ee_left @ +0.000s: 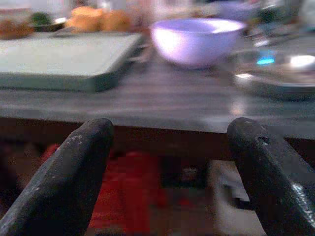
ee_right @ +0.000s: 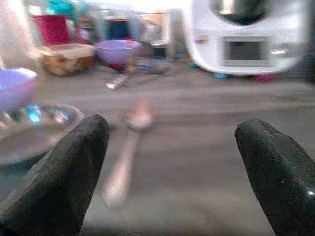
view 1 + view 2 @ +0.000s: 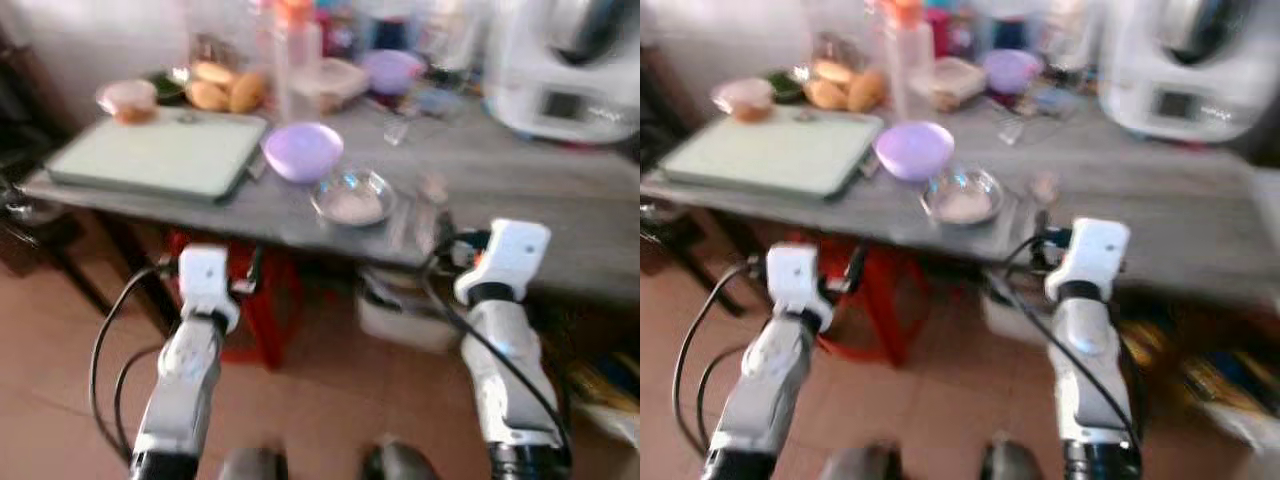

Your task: Setting the table

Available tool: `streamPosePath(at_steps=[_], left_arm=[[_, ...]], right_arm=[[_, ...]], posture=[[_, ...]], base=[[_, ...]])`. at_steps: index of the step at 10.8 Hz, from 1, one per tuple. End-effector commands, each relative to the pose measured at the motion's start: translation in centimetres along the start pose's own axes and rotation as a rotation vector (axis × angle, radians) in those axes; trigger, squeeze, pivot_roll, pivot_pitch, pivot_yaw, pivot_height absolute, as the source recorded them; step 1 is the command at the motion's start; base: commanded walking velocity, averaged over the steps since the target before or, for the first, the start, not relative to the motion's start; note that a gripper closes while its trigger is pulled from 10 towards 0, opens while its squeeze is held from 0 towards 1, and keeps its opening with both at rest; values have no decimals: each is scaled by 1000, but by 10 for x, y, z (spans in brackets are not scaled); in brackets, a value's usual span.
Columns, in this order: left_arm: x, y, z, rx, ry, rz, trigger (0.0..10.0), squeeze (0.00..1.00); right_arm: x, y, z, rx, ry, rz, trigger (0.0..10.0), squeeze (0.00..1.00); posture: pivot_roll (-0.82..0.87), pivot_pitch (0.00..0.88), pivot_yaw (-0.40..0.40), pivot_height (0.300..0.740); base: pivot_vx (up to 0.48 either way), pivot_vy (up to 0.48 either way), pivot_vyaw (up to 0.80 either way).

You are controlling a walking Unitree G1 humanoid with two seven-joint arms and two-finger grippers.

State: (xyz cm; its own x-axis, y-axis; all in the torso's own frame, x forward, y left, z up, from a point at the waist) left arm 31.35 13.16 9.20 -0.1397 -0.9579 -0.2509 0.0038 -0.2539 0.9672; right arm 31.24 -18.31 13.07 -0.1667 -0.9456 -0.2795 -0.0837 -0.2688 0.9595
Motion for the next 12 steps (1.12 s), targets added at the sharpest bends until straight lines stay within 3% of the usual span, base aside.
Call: streamPosePath(at_steps=[1,4,7,12], left_arm=[[-1,-1,2,-4,-2,-18,10000,0],[2,1,-1,0,-20,-14,10000,0],[7,6,4,19,-77,42,10000,0],[7,6,4,19,-77,42,10000,0]], right_arm=[[3,-1,3,-11,-24,-24,10000,0],[2,-6,5,-31,-18,-31,10000,0],[-3,-5,3,-30,4,-31,10000,0],[-3,-5,3,-30,4,-31,10000,0]], posture=[[-29,0,9,740],[-35,0,21,740],[-32,0,20,740],[-32,0,20,740]], base=[[-304,0,0],[-296,0,0],[0,0,0],[0,0,0]])
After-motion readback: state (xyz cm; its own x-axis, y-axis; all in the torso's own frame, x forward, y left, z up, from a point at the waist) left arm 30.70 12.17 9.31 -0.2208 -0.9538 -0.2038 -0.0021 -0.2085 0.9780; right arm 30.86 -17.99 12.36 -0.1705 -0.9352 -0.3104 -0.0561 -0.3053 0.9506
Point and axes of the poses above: a point about 5 cm out from each wrist's last joint towards the gripper, its own z axis pointing back from the gripper into the wrist, its own y axis along the axis of the wrist's last joint, x = y × z, the point moved 4 cm from there along -z, pointing out of the wrist towards the gripper, and after that the axes turned 15 degrees about -z, right-handed, at the moved point
